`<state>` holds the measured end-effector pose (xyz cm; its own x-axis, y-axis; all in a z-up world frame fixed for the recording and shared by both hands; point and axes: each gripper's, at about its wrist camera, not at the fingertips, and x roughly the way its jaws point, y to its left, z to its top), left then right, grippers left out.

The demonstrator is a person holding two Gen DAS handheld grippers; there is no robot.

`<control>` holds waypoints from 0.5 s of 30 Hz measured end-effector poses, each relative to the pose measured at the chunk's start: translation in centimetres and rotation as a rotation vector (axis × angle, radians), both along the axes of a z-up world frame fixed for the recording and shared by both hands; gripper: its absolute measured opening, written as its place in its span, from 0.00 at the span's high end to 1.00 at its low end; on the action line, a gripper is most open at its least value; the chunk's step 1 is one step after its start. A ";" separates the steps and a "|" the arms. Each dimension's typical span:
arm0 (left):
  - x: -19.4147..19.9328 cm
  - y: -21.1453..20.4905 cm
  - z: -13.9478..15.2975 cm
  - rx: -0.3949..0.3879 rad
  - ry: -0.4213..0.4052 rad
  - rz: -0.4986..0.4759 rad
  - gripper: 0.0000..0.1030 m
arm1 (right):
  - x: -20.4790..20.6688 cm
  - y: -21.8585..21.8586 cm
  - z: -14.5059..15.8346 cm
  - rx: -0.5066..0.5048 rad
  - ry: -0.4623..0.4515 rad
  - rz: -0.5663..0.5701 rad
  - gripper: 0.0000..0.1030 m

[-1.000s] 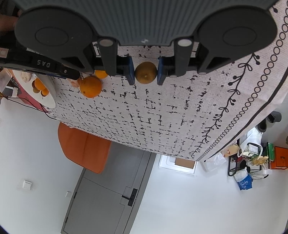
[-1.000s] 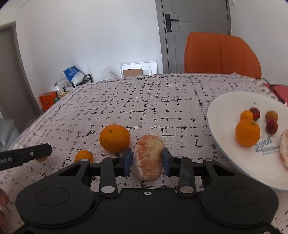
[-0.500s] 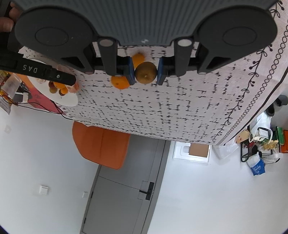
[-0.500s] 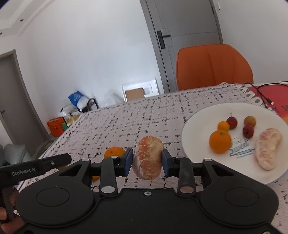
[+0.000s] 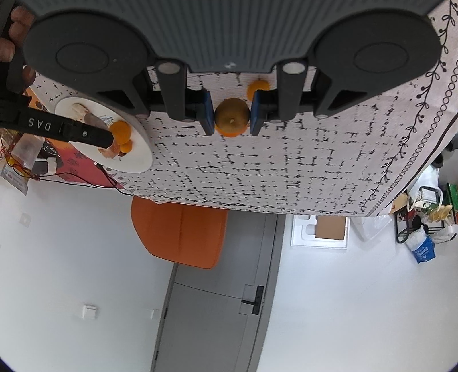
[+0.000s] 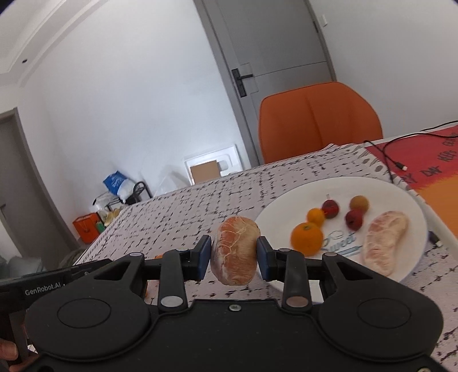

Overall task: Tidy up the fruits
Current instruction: 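Carry the brownish fruit with the left gripper while the right gripper carries the pomelo segment to the bowl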

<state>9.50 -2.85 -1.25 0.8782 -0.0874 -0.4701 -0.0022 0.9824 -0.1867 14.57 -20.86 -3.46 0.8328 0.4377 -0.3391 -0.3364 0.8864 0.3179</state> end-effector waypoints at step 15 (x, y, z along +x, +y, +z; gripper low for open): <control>1.1 -3.9 0.3 0.036 -0.001 -0.060 0.76 | 0.3 -4.9 -1.1 0.062 0.010 -0.077 0.68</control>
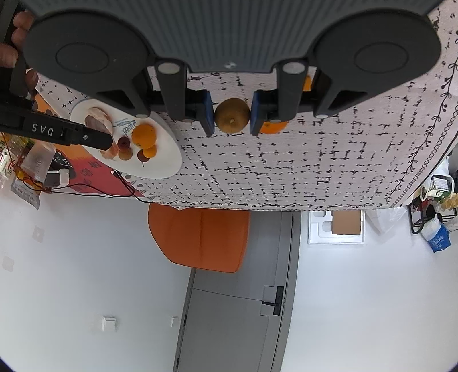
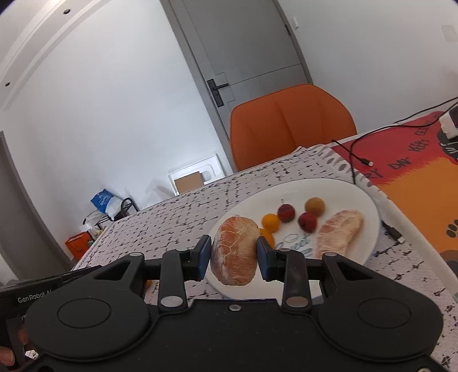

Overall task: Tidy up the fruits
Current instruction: 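Carry the brownish fruit with the left gripper while the right gripper carries the pomelo segment to the bowl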

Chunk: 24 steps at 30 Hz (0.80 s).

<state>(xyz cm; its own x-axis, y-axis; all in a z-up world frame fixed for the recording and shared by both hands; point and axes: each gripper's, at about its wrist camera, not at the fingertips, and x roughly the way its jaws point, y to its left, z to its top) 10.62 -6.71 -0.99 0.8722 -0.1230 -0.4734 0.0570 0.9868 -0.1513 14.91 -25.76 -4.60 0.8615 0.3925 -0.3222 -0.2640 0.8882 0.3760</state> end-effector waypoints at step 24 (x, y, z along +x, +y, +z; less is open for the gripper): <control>3.0 -6.2 0.3 0.059 -0.006 -0.102 0.76 | 0.3 -5.0 -1.6 0.104 0.008 -0.052 0.57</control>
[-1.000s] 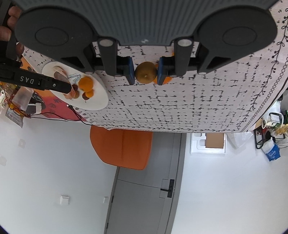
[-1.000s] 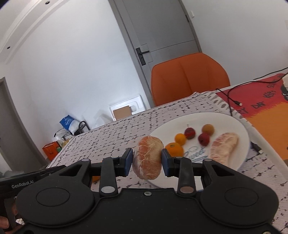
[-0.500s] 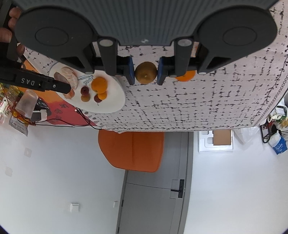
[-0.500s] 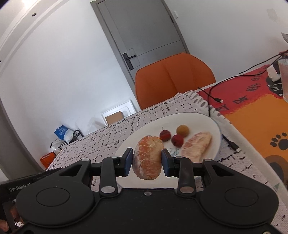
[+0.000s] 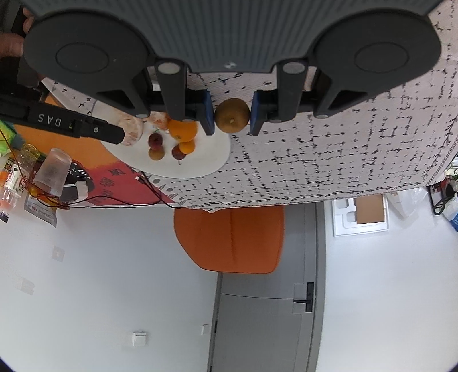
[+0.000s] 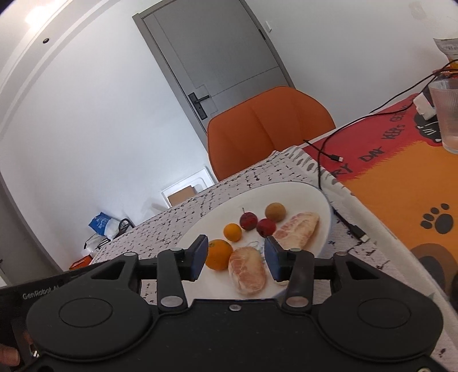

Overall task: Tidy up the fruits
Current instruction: 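Carry the brownish fruit with the left gripper while the right gripper carries the pomelo segment to the bowl, then open the left gripper over the bowl while the right gripper releases the pomelo segment there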

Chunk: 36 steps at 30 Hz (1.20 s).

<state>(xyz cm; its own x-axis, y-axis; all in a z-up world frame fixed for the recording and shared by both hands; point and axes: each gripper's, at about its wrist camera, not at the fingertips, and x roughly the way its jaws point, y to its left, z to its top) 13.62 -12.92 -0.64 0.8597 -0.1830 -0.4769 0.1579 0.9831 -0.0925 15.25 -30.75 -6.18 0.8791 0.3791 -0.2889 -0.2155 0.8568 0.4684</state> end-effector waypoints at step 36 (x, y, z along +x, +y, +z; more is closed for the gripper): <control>0.7 -0.2 2.2 0.037 -0.065 -0.003 0.21 | -1.3 -1.0 1.2 -0.018 -0.001 -0.041 0.30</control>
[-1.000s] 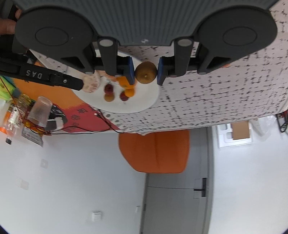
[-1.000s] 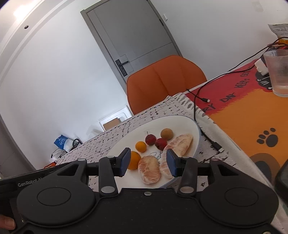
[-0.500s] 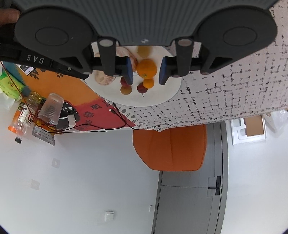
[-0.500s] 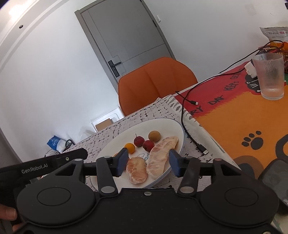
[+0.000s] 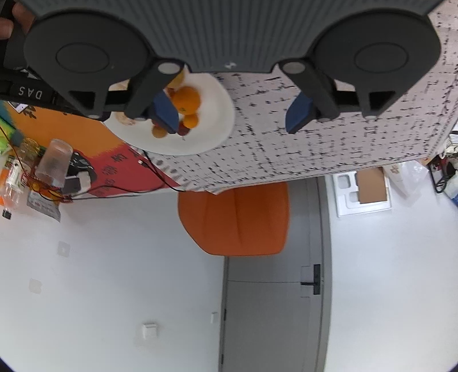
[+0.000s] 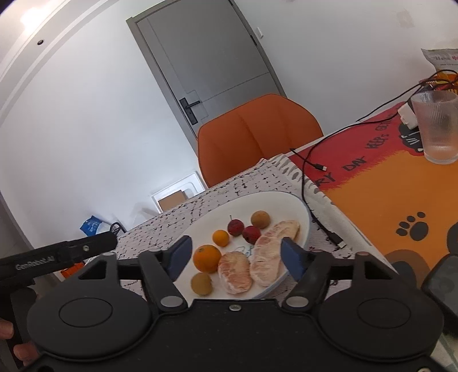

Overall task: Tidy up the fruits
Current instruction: 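Open the left gripper over the bowl while the right gripper releases the pomelo segment there, then move both open grippers back to the last two oranges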

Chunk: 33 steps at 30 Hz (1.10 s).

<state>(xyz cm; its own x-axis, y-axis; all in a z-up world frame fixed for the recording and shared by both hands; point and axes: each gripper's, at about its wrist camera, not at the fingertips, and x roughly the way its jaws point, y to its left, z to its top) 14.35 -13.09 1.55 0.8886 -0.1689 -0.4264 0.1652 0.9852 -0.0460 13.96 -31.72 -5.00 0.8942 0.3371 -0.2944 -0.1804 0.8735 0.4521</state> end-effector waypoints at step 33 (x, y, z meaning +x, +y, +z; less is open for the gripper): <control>-2.9 10.6 -4.2 -0.107 0.073 0.219 0.13 | 0.5 9.2 0.5 -0.135 0.012 0.111 0.00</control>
